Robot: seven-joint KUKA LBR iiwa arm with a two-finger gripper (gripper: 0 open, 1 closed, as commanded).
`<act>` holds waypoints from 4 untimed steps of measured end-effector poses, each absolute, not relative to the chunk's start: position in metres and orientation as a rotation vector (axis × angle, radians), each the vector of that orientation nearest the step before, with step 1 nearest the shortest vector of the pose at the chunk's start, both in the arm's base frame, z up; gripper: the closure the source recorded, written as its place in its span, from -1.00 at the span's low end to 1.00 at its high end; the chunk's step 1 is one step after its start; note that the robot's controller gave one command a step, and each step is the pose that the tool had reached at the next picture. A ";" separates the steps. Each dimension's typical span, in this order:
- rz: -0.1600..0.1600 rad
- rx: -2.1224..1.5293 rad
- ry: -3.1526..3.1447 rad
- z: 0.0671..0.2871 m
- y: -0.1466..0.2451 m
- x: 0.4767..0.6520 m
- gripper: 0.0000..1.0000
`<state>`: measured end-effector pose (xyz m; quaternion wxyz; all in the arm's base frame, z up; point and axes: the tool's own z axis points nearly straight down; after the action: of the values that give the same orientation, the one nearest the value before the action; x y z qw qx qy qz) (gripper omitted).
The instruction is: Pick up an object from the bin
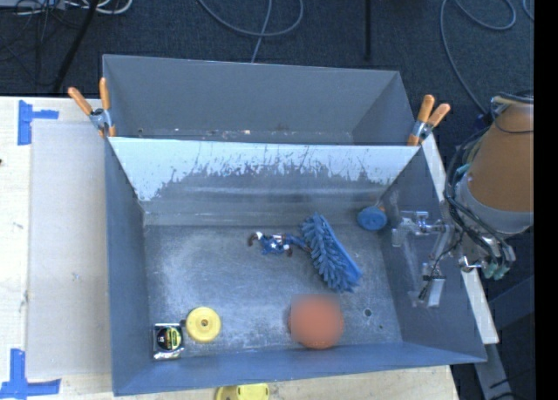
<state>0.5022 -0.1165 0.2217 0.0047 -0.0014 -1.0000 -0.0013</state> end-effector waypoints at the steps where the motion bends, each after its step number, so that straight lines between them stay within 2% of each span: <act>1: -0.001 0.001 -3.140 0.226 -0.116 0.504 -1.00; 3: -0.003 0.154 -3.134 0.206 -0.114 0.495 -1.00; 4: -0.001 0.107 -3.138 0.195 -0.111 0.494 -1.00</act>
Offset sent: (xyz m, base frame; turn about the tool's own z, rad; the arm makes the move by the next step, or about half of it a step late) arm -0.0098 0.0001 -0.0264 -0.1998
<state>0.4944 -0.1106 0.1952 0.0010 0.0341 -0.9994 -0.0004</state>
